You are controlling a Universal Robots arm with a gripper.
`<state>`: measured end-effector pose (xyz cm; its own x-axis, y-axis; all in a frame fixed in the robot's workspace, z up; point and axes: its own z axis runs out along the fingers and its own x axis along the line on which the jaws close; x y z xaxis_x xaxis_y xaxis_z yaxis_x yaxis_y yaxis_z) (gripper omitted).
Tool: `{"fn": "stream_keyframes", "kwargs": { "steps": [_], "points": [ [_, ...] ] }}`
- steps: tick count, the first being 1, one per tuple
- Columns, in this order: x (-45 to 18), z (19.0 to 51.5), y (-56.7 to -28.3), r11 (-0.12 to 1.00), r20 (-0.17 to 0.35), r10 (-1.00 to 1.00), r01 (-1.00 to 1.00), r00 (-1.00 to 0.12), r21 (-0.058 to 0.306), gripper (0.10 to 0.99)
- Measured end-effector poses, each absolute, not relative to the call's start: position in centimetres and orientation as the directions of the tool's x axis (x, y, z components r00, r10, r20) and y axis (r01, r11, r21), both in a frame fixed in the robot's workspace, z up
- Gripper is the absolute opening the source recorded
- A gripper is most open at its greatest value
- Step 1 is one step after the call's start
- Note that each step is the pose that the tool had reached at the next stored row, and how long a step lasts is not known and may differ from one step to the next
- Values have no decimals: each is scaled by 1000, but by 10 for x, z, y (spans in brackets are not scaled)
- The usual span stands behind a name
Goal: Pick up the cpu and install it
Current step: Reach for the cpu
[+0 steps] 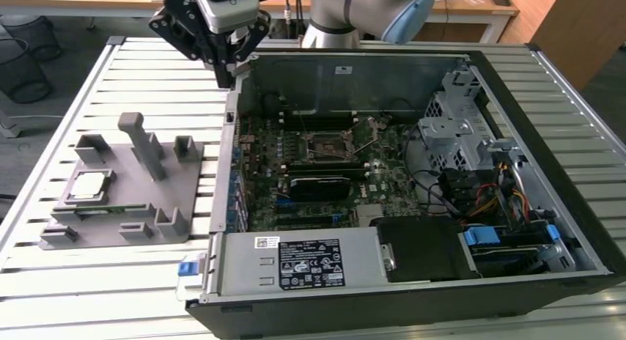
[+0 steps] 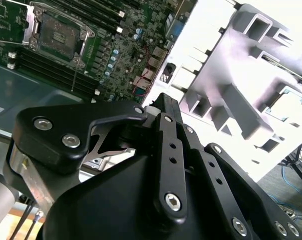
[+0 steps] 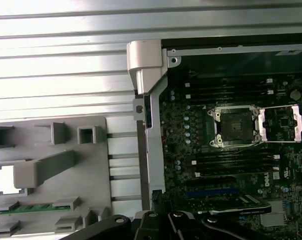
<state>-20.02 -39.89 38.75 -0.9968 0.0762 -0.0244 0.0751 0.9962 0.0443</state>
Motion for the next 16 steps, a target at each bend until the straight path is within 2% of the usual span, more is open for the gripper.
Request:
{"fn": "stream_keyframes", "kwargs": {
  "steps": [16],
  "points": [
    [-208, 386, -399, 996, -23, 76, 75, -997, 44, 106]
  ]
}}
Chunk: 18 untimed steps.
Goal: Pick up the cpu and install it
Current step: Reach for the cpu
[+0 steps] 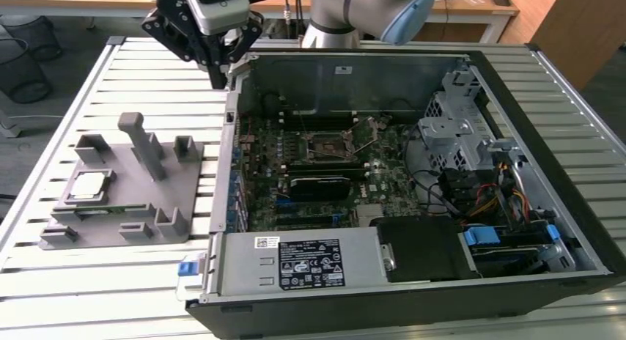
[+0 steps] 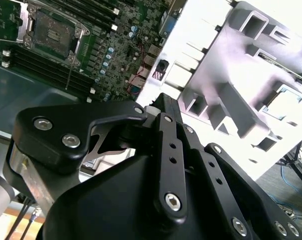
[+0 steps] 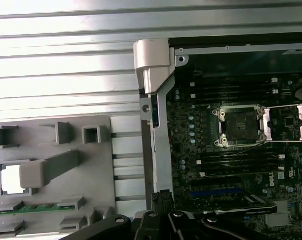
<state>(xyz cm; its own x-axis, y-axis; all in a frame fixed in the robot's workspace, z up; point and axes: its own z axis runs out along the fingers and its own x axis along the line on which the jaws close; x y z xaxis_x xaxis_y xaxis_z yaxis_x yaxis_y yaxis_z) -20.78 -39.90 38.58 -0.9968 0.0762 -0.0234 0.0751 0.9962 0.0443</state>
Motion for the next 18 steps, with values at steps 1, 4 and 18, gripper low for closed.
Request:
{"fn": "stream_keyframes", "kwargs": {
  "steps": [1, 4, 18],
  "points": [
    [-208, 386, -399, 996, -23, 76, 75, -997, 44, 106],
    [-210, 385, -399, 996, -23, 76, 75, -997, 44, 106],
    [-226, 384, -399, 996, -23, 76, 75, -997, 44, 106]
  ]
}}
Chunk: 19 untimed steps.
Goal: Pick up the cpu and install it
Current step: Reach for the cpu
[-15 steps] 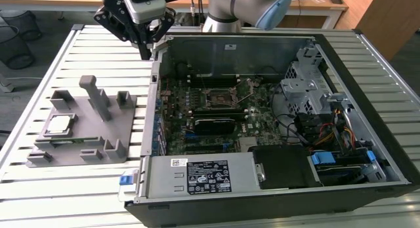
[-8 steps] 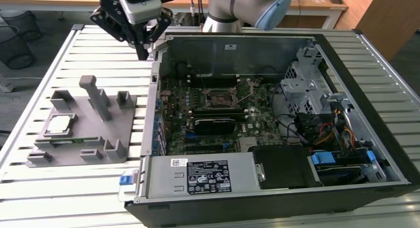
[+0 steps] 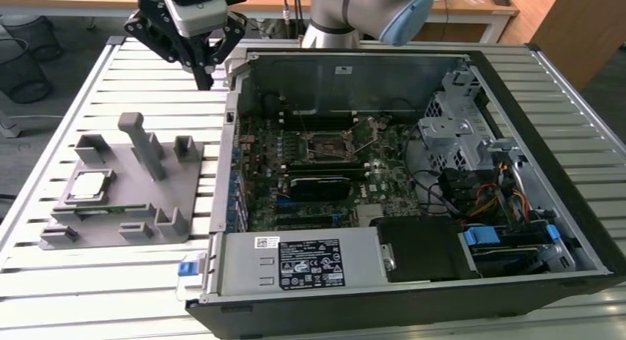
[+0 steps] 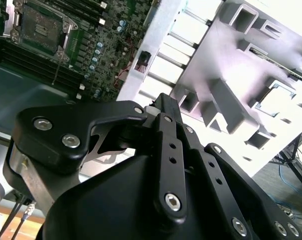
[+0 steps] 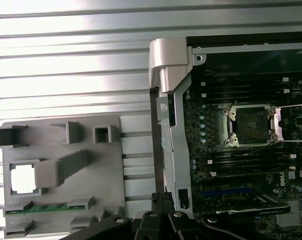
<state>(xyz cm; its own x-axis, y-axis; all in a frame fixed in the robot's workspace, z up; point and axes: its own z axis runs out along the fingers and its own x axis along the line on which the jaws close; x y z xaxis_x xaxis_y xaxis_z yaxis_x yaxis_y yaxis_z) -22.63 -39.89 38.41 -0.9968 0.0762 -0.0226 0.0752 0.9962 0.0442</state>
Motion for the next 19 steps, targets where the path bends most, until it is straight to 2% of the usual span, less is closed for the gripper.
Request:
{"fn": "stream_keyframes", "kwargs": {
  "steps": [19],
  "points": [
    [-245, 382, -399, 996, -22, 76, 75, -997, 44, 106]
  ]
}}
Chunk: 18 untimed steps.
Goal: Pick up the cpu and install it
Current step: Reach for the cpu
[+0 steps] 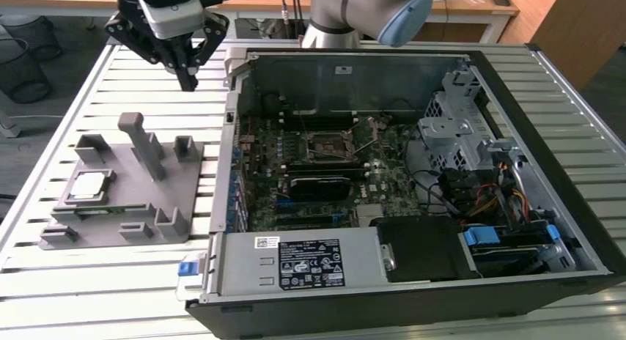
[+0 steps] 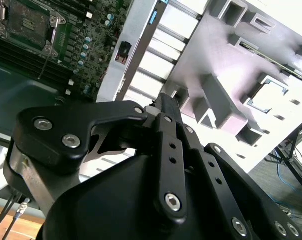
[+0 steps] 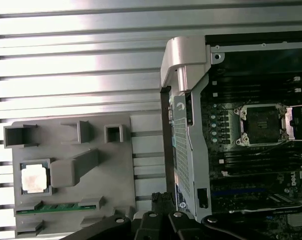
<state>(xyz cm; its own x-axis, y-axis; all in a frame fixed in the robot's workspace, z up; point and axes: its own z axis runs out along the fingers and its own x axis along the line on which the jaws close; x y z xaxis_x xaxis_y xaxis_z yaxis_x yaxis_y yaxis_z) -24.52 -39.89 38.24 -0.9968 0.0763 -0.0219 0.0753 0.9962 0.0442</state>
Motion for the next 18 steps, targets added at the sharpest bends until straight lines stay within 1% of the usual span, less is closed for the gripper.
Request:
{"fn": "stream_keyframes", "kwargs": {
  "steps": [18],
  "points": [
    [-262, 381, -399, 996, -21, 76, 75, -997, 44, 106]
  ]
}}
